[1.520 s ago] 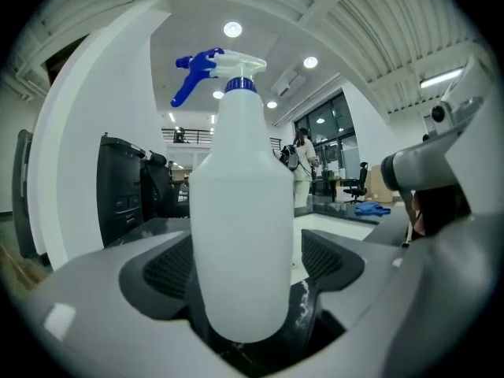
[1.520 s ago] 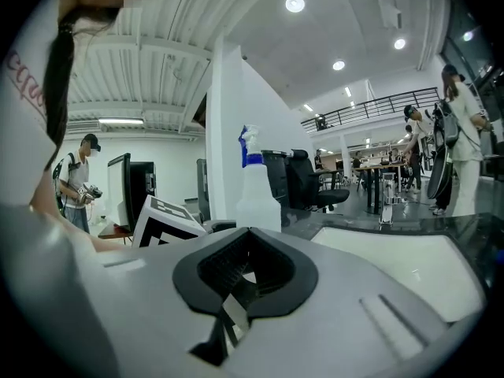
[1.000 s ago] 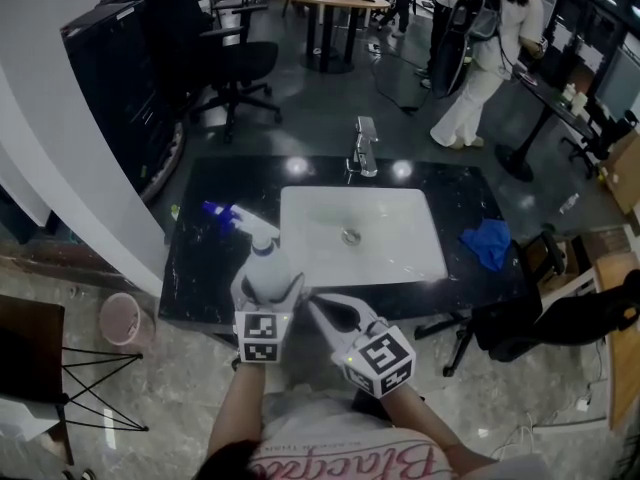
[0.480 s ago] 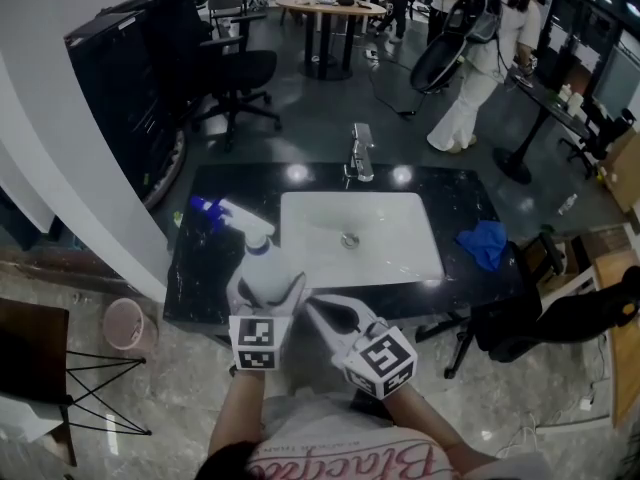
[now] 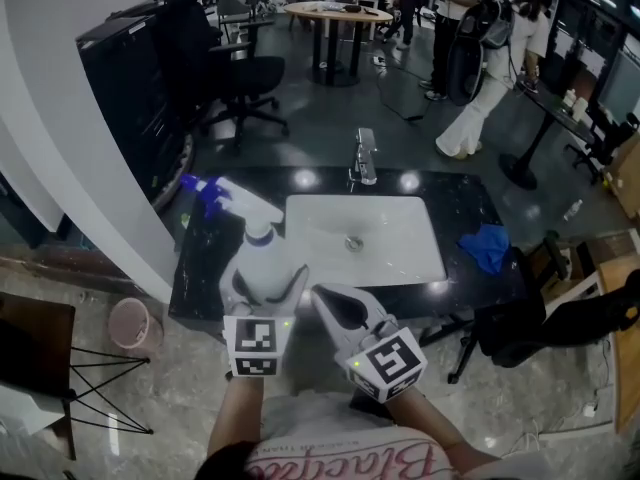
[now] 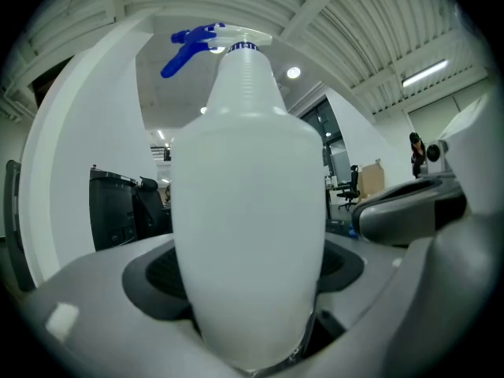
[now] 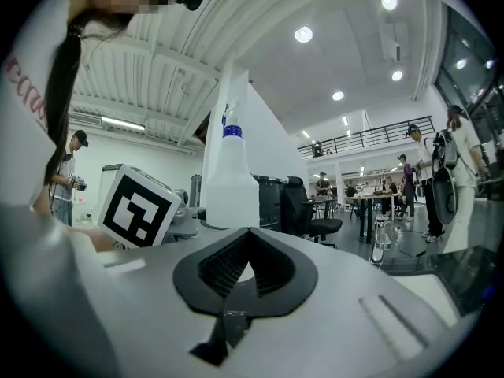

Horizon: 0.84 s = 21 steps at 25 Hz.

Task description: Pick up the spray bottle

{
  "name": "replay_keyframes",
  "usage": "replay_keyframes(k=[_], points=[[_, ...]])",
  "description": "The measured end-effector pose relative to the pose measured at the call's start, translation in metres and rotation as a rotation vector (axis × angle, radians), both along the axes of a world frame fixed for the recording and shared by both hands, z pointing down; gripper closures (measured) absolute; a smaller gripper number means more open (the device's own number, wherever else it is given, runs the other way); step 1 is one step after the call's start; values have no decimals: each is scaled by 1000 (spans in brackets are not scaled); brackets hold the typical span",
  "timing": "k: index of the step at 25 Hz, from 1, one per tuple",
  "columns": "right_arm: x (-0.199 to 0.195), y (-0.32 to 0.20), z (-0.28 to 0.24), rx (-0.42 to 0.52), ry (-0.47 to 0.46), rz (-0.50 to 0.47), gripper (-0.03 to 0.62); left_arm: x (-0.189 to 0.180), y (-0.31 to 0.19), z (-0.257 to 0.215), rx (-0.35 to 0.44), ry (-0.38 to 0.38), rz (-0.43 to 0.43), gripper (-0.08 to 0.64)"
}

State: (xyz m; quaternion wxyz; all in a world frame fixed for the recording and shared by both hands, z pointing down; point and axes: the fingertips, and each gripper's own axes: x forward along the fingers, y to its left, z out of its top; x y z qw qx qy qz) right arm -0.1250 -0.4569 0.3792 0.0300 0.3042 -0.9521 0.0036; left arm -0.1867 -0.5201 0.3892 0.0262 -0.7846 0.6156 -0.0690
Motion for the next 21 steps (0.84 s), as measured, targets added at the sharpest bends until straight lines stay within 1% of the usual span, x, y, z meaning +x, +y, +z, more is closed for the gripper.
replay_keyframes(k=[5,10,21], points=[[-3,1,-13,39,-2,-3,592,-5,4,-13,26,-1,-19,146],[-5,5,-20,64,-8,-6,592,-8,7,-14,29,0,-26,146],[-8,10,-28,78,-16,-10,592,-7,9,-23,44,8,-19,146]])
